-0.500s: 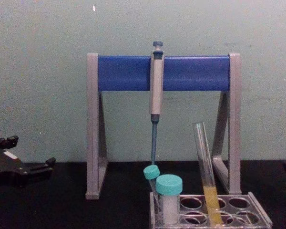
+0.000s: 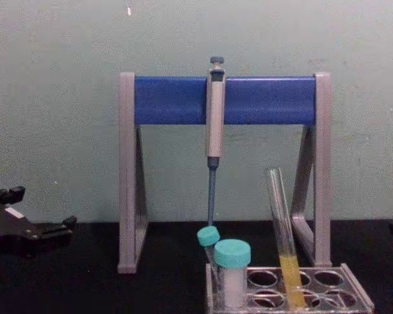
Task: Pick up the test tube from the test tube rack, shake it, then place it back into the test tube rack.
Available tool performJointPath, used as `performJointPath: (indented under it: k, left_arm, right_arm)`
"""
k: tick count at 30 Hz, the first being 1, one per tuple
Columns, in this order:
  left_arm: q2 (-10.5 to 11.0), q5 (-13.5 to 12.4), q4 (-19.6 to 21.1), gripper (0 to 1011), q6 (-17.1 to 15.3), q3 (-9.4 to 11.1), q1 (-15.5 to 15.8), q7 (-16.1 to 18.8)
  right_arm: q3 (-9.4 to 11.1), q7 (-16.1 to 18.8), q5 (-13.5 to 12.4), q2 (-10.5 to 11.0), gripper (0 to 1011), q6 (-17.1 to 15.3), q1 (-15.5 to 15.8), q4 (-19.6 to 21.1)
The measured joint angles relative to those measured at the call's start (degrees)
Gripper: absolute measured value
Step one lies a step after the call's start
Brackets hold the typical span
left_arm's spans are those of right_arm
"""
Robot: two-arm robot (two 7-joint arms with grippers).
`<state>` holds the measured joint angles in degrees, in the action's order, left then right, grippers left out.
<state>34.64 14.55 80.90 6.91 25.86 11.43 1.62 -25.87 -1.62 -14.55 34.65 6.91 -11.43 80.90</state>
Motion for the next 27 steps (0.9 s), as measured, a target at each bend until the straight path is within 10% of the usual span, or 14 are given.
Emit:
performJointPath:
  k: [27]
  left_arm:
    - [0.00,0.00,0.00,1001,0.00,0.00,0.00,0.00]
  right_arm:
    - [0.07,0.01,0.08,-0.05,1000,0.03,0.02,0.00]
